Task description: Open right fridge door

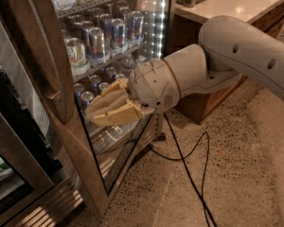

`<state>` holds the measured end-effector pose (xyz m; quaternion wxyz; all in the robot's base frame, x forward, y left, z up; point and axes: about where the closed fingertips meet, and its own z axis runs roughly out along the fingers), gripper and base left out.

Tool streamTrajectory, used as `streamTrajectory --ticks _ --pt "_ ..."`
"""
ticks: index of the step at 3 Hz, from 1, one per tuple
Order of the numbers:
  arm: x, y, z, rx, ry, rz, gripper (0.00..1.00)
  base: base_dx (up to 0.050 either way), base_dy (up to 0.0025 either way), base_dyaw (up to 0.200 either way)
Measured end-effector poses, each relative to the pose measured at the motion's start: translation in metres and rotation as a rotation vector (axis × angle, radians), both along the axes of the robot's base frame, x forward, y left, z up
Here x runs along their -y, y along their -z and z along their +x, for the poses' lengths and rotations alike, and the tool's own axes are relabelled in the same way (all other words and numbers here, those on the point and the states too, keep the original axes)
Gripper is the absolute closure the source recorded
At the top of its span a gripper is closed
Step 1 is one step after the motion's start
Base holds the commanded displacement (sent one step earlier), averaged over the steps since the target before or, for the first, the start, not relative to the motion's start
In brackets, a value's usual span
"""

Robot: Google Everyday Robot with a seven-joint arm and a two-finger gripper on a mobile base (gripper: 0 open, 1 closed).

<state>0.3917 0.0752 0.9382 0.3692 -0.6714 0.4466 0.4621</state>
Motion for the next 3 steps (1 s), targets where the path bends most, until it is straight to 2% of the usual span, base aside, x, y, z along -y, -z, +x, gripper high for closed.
streamTrajectory --ticks 1,2,3 --pt "0.000 0.000 0.000 0.000 0.000 0.000 1.00 0.000 0.00000 0.000" --pt "-0.004 0.020 -0.014 -0.017 -0.021 -0.002 1.00 0.000 0.00000 0.000" --pt "-0.009 0.063 -0.037 -0.062 -0.043 -0.017 1.00 0.000 0.00000 0.000"
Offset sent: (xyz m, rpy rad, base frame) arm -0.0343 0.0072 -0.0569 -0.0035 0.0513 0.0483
